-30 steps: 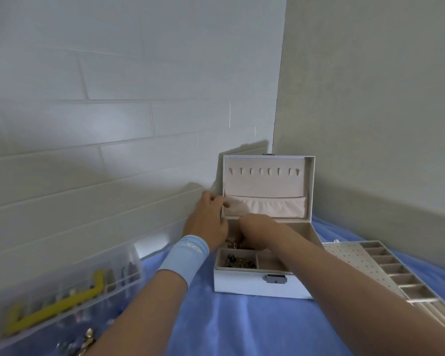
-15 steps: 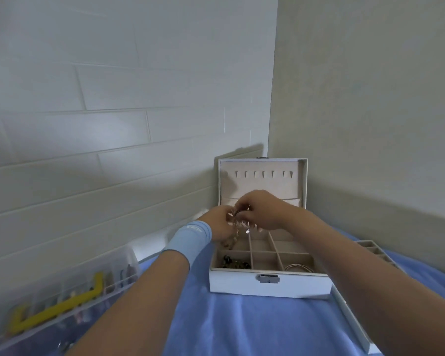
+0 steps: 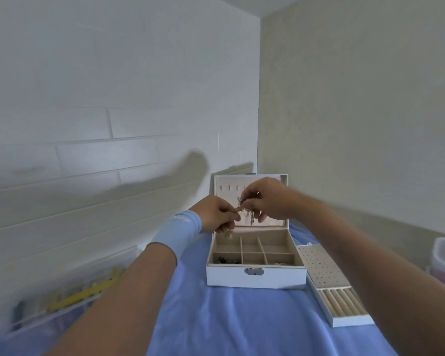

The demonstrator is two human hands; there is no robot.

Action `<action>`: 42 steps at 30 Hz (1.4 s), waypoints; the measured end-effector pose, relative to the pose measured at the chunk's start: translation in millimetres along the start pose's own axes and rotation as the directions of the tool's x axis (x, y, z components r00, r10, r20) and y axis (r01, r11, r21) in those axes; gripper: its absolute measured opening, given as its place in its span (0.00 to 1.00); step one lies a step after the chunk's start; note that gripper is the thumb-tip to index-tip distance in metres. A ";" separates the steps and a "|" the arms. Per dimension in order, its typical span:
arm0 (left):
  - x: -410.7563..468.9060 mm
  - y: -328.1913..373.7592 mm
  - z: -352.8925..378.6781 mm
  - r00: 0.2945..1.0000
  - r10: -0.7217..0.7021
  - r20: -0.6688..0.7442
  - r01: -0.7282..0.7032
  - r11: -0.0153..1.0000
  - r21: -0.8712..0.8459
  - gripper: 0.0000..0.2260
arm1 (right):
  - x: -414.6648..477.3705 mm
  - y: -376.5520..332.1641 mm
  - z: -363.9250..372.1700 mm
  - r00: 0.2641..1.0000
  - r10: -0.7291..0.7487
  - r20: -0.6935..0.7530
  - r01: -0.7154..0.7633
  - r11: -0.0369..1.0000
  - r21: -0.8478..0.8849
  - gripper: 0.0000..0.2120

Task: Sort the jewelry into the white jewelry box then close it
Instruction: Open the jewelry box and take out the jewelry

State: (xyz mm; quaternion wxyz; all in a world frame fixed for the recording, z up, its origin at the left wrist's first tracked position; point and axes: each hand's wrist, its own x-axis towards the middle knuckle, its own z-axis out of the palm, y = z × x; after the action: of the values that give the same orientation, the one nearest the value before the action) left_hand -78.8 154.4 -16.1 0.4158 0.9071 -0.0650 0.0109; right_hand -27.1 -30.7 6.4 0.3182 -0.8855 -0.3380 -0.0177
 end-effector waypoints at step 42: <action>-2.4 38.4 174.4 0.966 0.149 0.212 -0.257 0.668 0.698 0.22 | -160.4 88.3 52.5 0.845 0.534 0.009 -0.439 0.704 -0.558 0.38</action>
State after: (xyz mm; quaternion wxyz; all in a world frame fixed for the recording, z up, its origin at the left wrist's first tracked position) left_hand -92.1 -1.9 -101.4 0.0178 0.9825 -0.1846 0.0194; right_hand -106.6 -144.9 -123.7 0.0216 -0.9937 -0.0985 0.0491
